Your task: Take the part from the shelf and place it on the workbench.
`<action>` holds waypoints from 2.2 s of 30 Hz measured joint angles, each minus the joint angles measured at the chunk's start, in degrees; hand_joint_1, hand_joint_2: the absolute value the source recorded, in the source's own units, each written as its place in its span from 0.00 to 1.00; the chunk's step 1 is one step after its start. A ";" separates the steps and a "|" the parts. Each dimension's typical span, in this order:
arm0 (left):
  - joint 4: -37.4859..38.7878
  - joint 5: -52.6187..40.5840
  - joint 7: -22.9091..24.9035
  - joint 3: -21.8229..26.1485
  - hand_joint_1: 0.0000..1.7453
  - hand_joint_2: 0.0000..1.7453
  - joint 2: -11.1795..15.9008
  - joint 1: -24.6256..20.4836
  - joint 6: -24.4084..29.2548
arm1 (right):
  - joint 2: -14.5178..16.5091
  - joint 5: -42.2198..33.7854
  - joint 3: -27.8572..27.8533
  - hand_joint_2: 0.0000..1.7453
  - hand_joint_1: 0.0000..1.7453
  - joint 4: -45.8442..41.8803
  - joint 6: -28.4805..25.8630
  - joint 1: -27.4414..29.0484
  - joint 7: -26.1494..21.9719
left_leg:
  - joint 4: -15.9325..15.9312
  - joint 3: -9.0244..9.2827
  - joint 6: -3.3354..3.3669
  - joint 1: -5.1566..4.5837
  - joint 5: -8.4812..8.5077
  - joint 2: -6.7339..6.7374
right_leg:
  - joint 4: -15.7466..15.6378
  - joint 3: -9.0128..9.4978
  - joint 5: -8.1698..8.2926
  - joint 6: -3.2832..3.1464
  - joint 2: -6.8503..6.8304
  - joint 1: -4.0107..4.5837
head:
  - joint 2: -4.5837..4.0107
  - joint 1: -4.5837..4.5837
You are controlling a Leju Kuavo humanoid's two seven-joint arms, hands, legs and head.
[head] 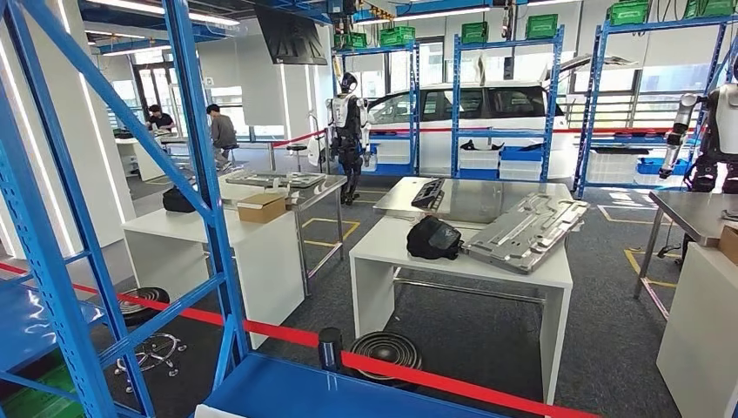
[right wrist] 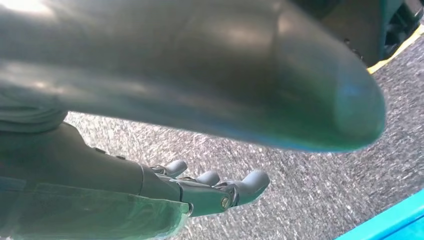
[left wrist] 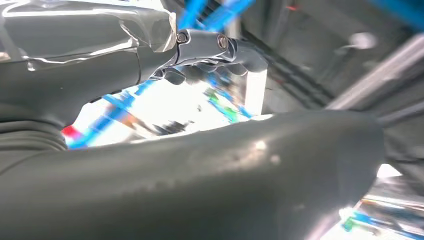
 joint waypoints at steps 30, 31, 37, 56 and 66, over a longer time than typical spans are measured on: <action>-0.81 -15.40 12.08 22.09 0.00 0.00 -4.60 6.31 -2.66 | 0.71 -1.61 0.87 0.00 0.00 -11.23 3.27 5.24 1.78 | -2.41 2.00 0.53 -0.82 0.72 0.16 | -1.03 1.04 -0.05 -0.34 -0.15 0.41 | 0.00 0.10; 0.26 -16.71 12.62 22.92 0.00 0.00 -4.55 6.07 -2.69 | 0.62 -1.60 1.07 0.00 0.00 -10.92 2.81 4.98 1.39 | 1.53 0.13 0.10 -0.54 -1.28 0.17 | -1.02 1.00 -0.02 -0.40 -0.15 0.42 | 0.00 0.02; 6.87 -22.27 16.69 27.90 0.00 0.00 -4.05 3.32 -3.23 | -0.06 -1.84 3.00 0.00 0.00 -6.43 0.00 2.31 -1.20 | -1.76 1.10 -0.05 0.25 2.71 0.18 | -1.02 1.18 -0.04 -0.37 -0.02 0.51 | 0.01 -0.03; 23.73 -31.24 20.69 25.58 0.00 1.00 -0.91 -9.34 -9.83 | -1.57 -2.56 7.44 0.00 0.00 0.60 -1.35 -3.14 -2.87 | -8.97 3.83 2.03 -1.08 5.88 0.14 | -0.62 -0.27 0.19 1.18 -0.37 1.04 | 0.00 0.31; 32.71 -31.02 18.61 15.09 0.00 1.00 1.61 -17.45 -10.12 | -1.49 -3.22 10.74 0.00 0.00 1.85 -1.05 -5.27 -2.43 | 8.45 -4.82 -0.60 0.20 -1.73 0.19 | -1.62 0.24 1.29 -0.75 -0.26 0.55 | 0.01 -0.01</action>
